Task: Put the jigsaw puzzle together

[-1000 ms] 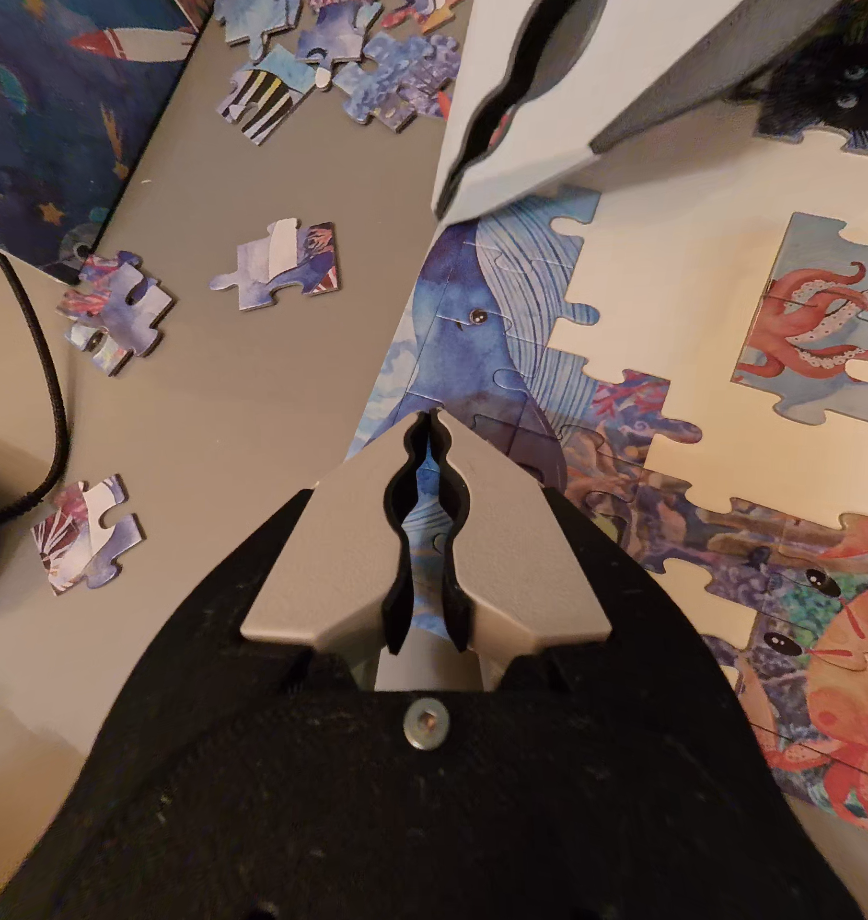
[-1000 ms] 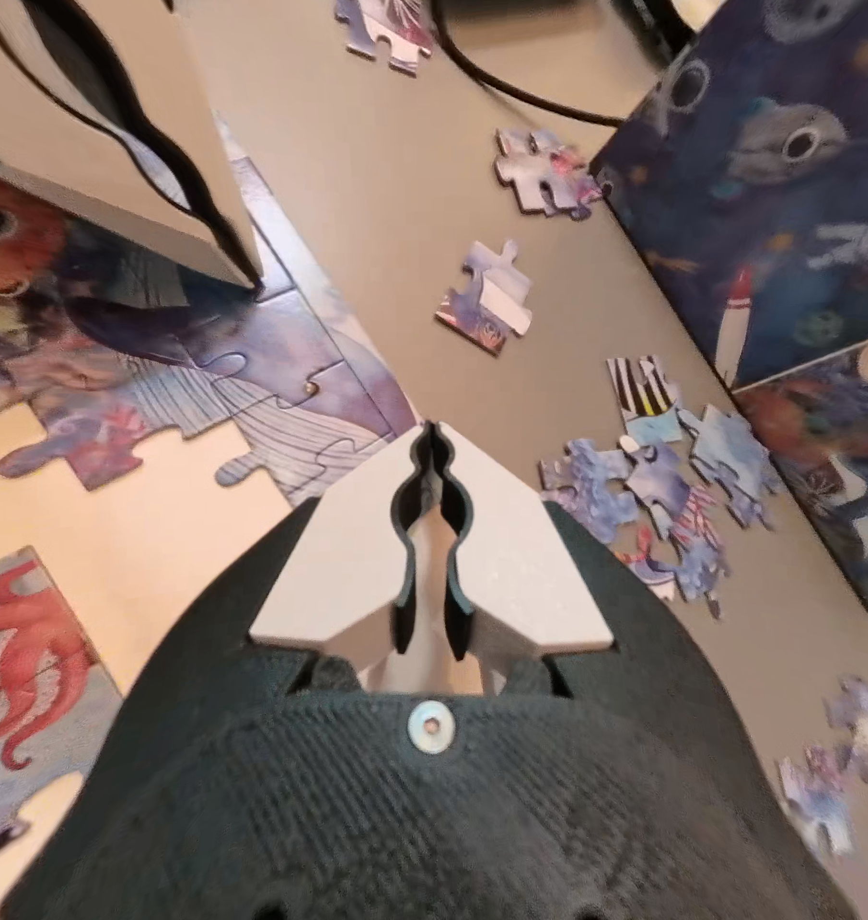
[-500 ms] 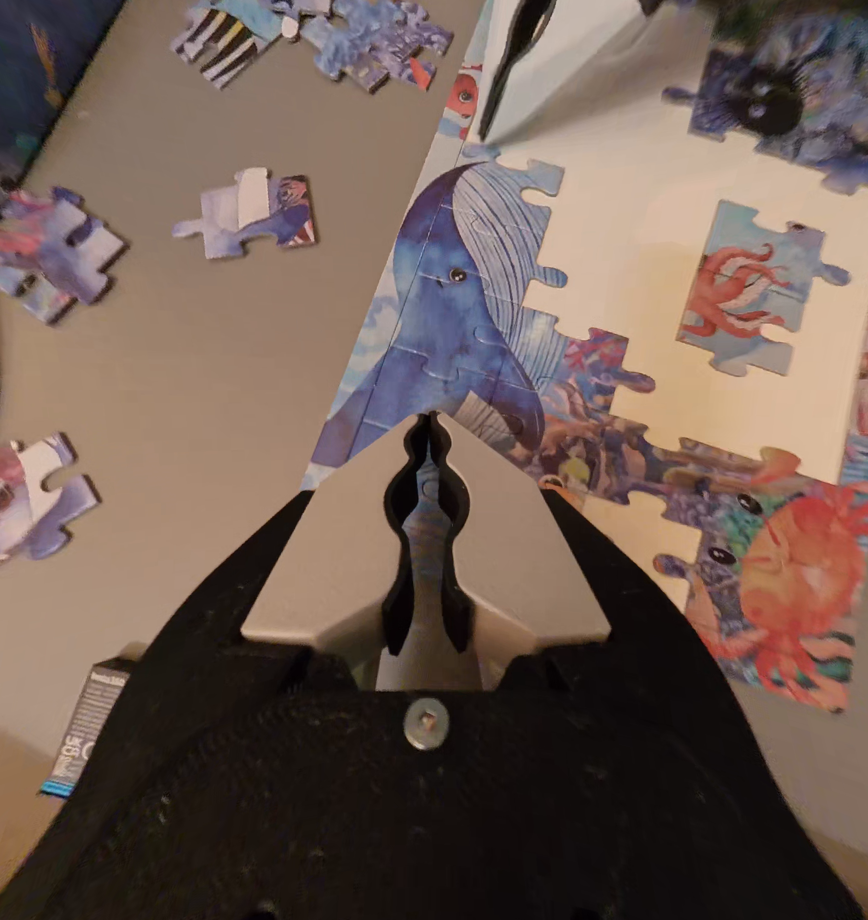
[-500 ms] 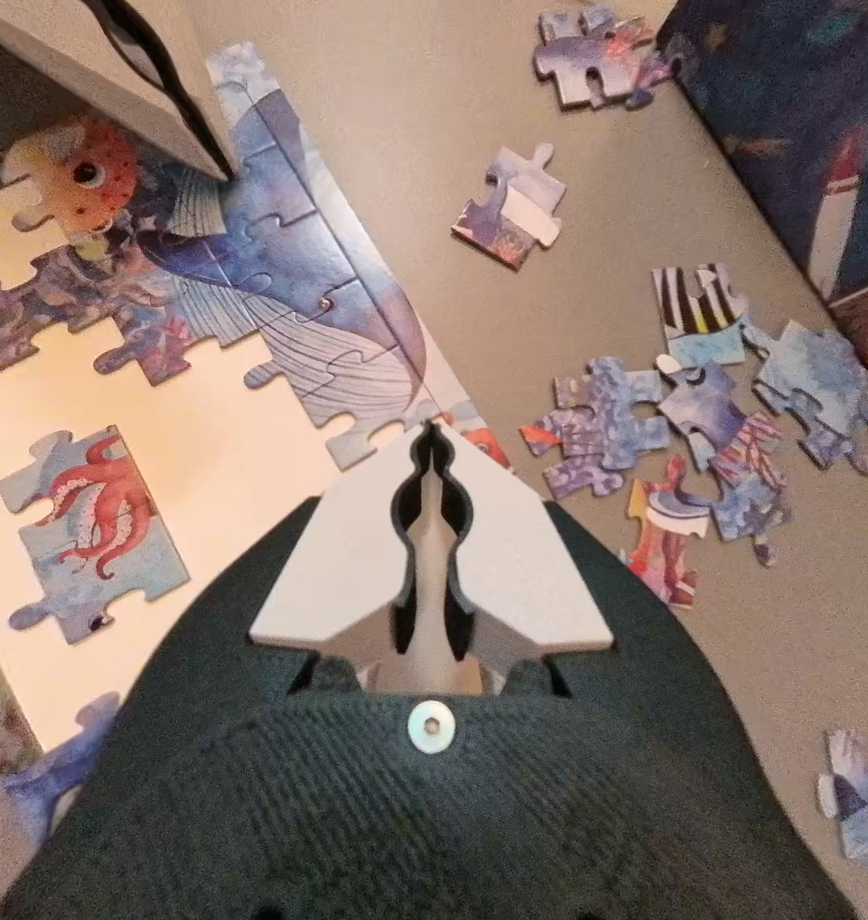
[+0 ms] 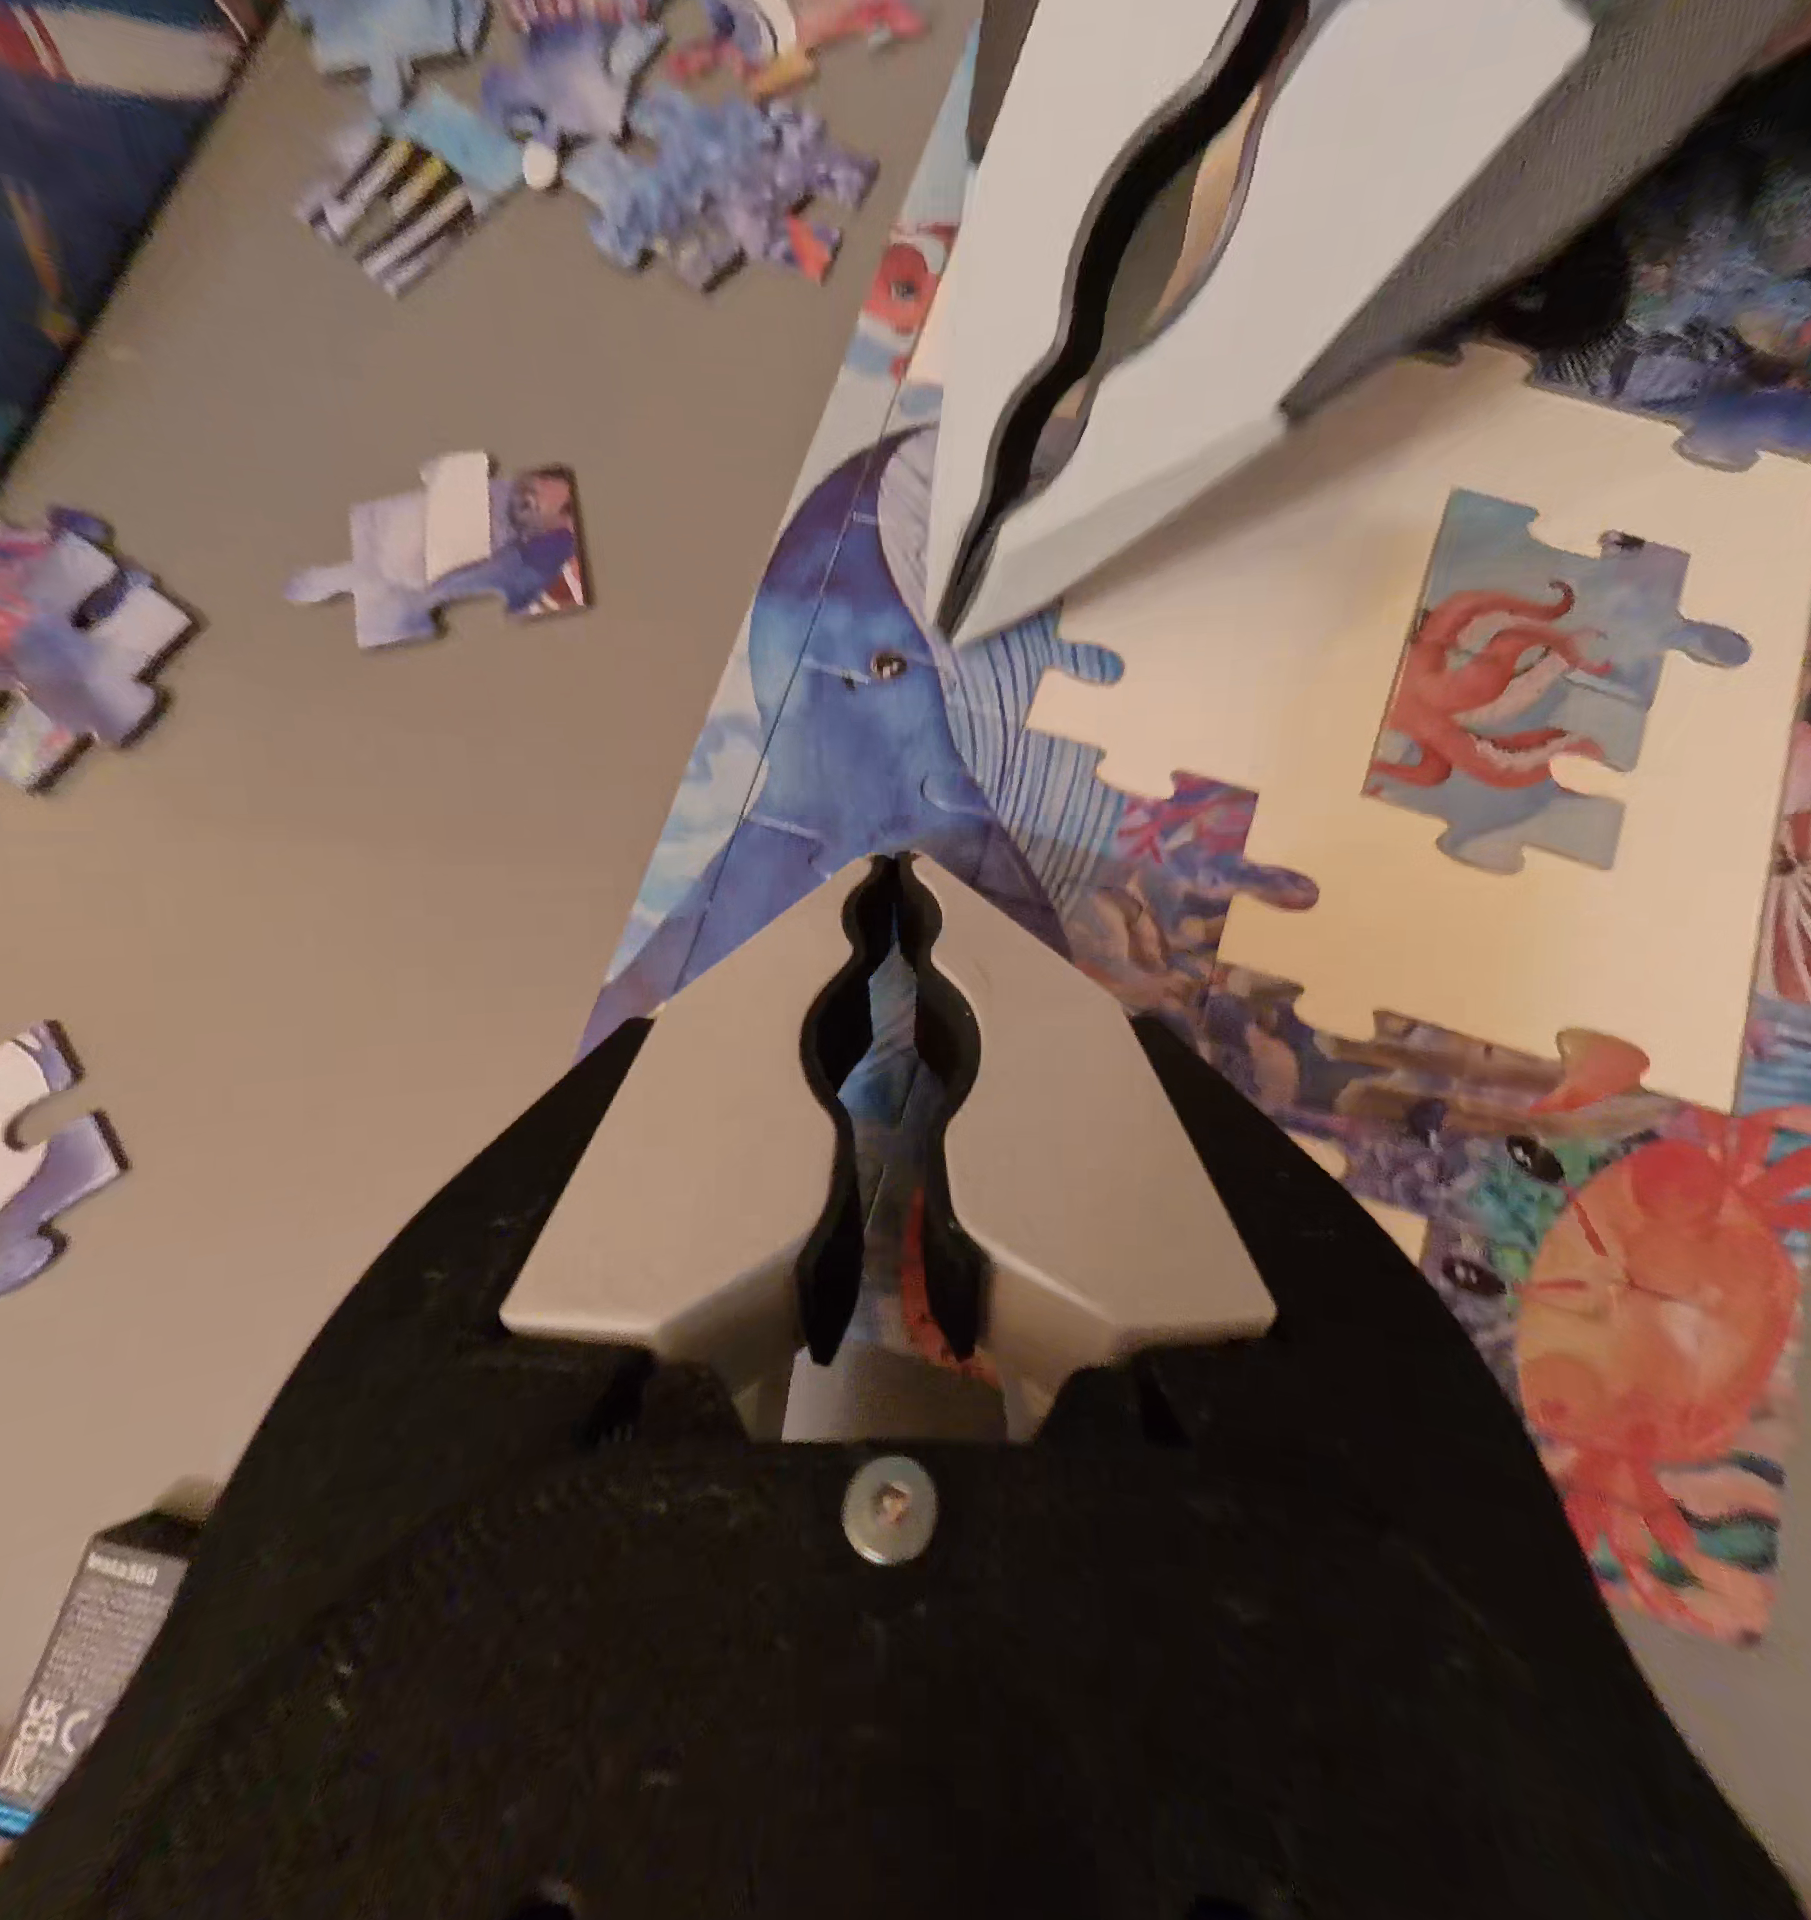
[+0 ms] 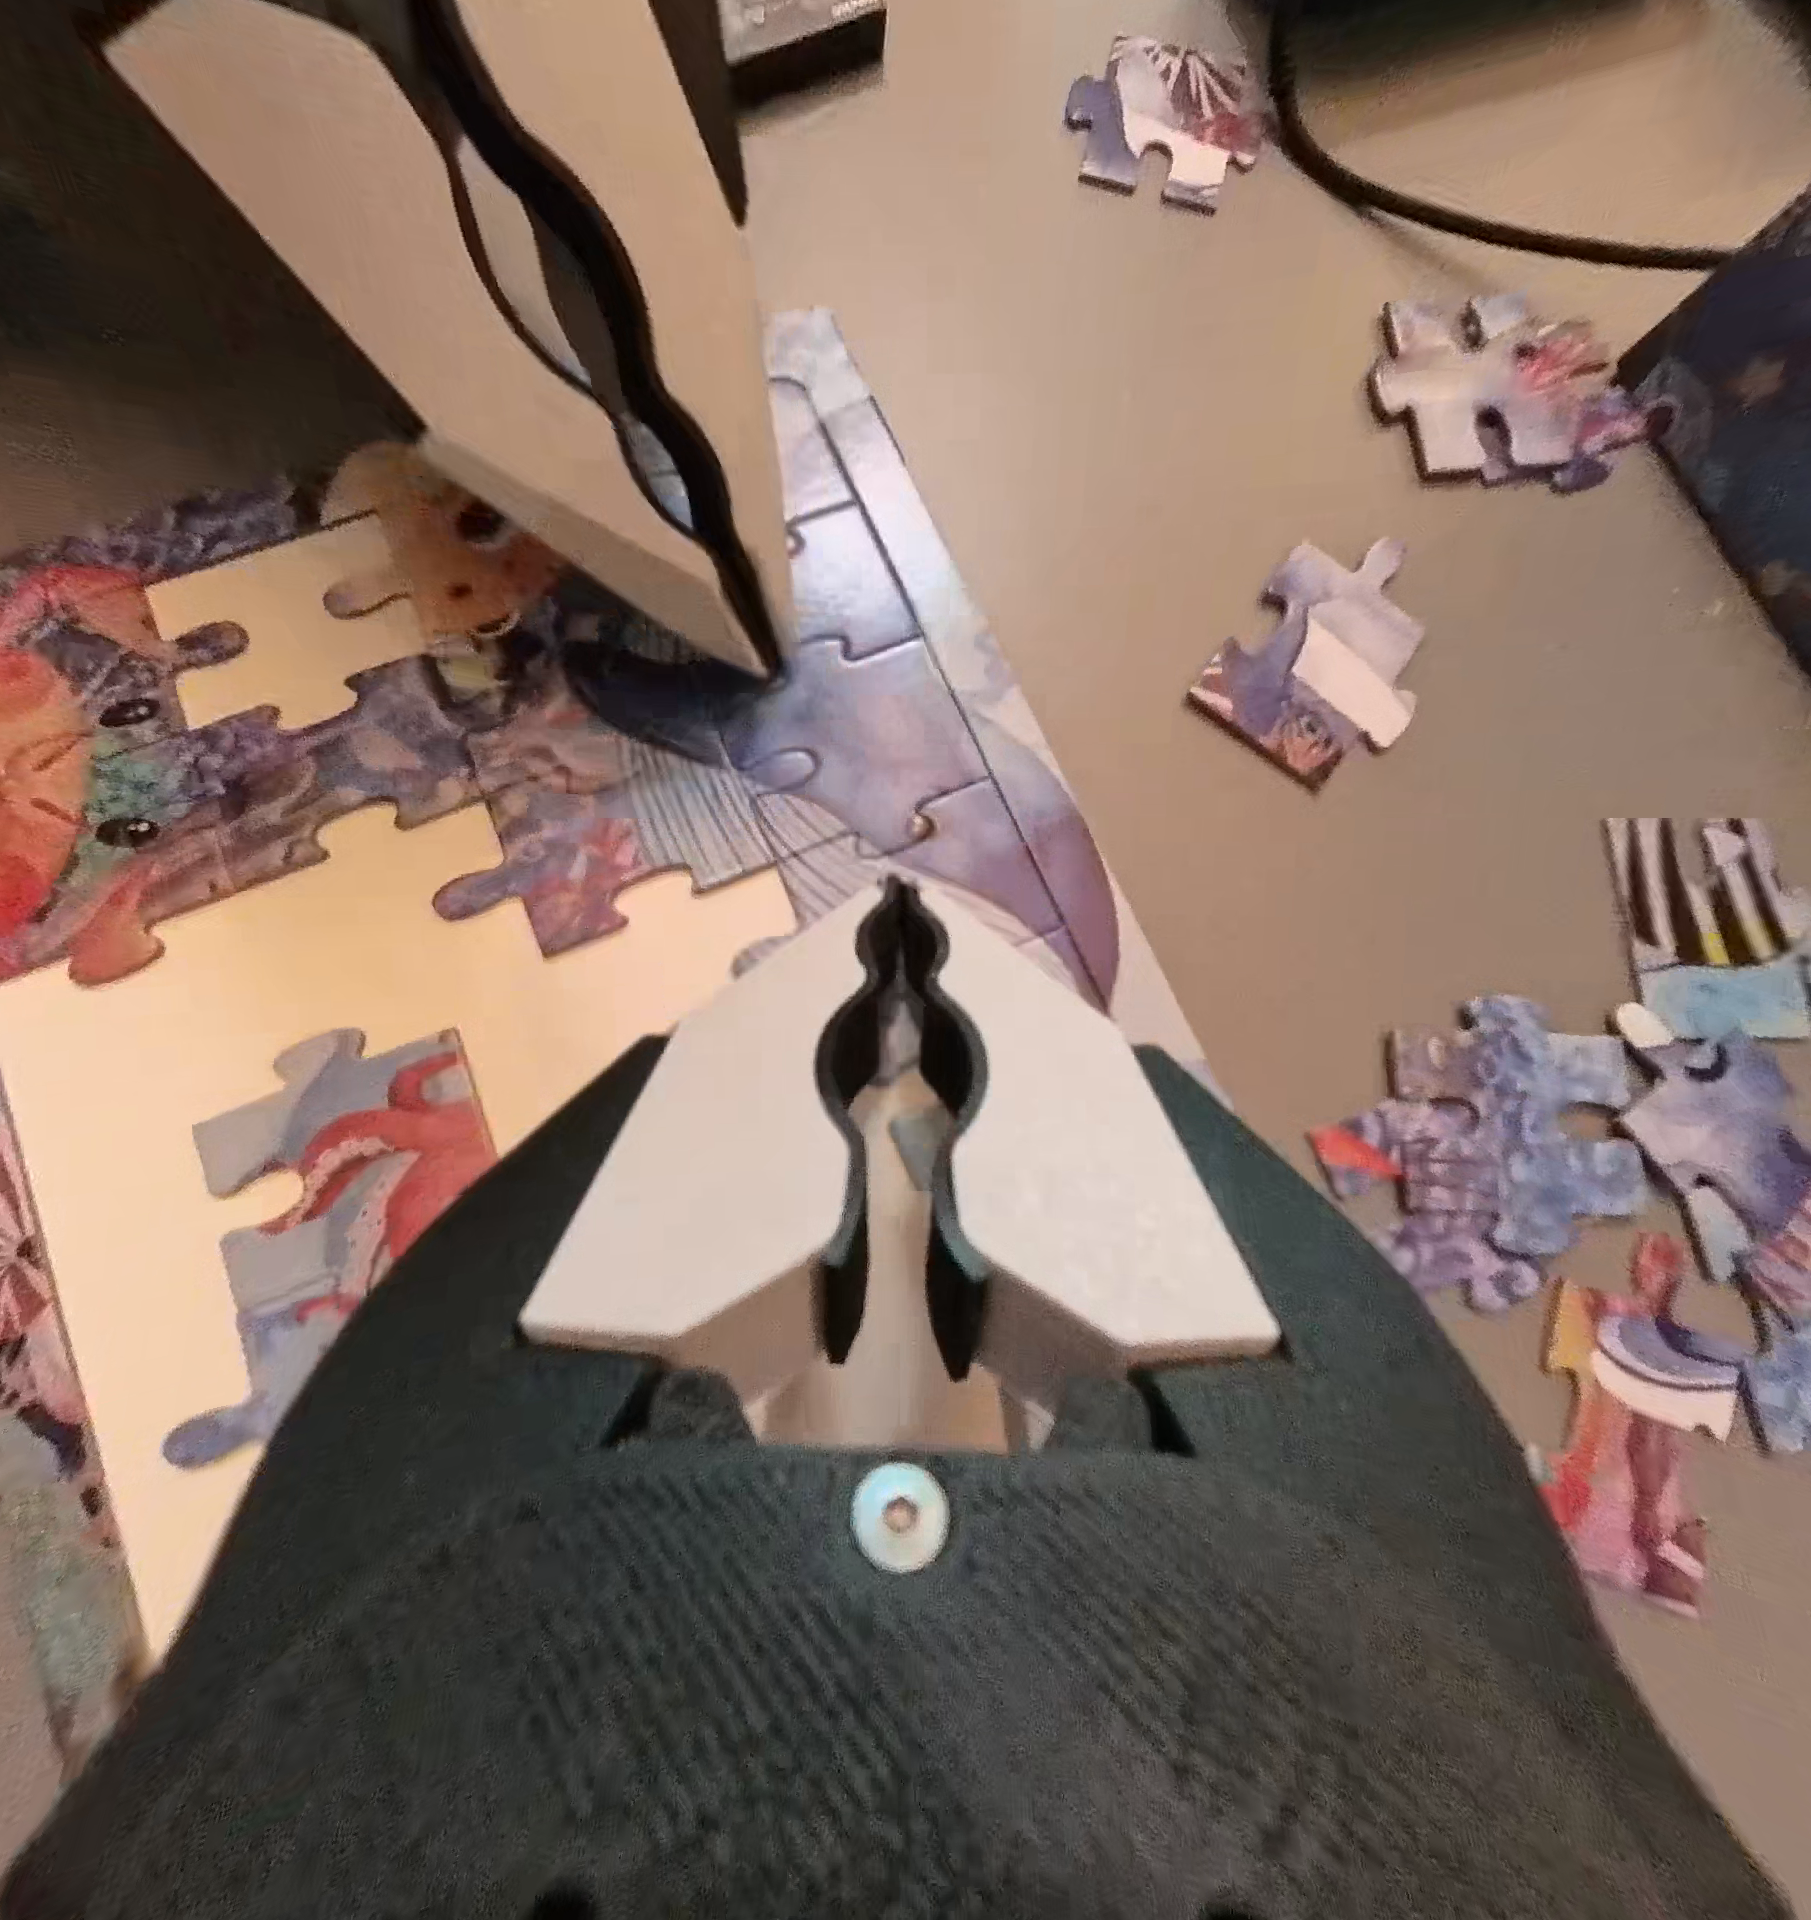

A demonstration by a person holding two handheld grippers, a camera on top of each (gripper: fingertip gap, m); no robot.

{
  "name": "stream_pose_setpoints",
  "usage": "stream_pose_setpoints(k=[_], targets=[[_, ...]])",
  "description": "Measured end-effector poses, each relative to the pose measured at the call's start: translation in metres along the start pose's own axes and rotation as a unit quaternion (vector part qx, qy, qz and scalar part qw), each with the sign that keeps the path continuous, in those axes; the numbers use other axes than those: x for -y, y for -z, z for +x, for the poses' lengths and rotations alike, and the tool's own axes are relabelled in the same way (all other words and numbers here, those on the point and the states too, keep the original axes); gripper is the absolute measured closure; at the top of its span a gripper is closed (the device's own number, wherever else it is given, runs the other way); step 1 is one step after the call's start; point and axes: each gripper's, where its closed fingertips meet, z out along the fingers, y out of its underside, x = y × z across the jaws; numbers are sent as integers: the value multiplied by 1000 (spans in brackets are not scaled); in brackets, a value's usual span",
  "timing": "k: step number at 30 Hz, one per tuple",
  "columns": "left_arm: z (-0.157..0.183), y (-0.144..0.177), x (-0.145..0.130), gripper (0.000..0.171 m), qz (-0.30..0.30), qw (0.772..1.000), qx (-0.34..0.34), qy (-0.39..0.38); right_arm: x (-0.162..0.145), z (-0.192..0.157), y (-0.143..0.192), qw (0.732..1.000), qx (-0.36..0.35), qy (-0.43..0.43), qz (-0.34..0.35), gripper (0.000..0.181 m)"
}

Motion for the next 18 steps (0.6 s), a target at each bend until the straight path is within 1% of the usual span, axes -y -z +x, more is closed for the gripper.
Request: stream_pose_setpoints(k=[2, 4, 6, 7, 9, 10, 12, 13, 15, 17, 18], targets=[[-7, 9, -9, 171, -7, 1000, -12, 20, -9, 4, 8, 1000, 18, -20, -5, 181], [-22, 19, -19, 171, -6, 999, -1, 41, -19, 14, 18, 999, 19, -31, -4, 181], [-28, 27, -20, 171, 12, 998, -3, 57, -23, 20, 24, 999, 24, -40, 1, 181], [-27, 30, -15, 171, 29, 998, -12, 59, -20, 21, 26, 998, 27, -46, 13, 181], [-16, 33, -2, 171, 60, 996, -40, 50, -2, 12, 27, 996, 44, -54, 57, 181], [-7, 33, 1, 171, 66, 995, -58, 37, 9, 3, 26, 994, 55, -52, 80, 181], [8, 28, 0, 171, 52, 995, -81, 4, 27, -21, 21, 992, 71, -27, 102, 181], [13, 24, -3, 171, 40, 996, -82, -14, 32, -33, 16, 992, 73, -5, 98, 181], [21, 18, -7, 171, 22, 995, -86, -44, 31, -53, 1, 995, 70, 34, 59, 181], [25, 15, -12, 171, 6, 994, -94, -49, 21, -62, -13, 996, 65, 60, 11, 181], [25, 14, -14, 171, 2, 994, -96, -48, 21, -62, -14, 996, 60, 65, 11, 181]])
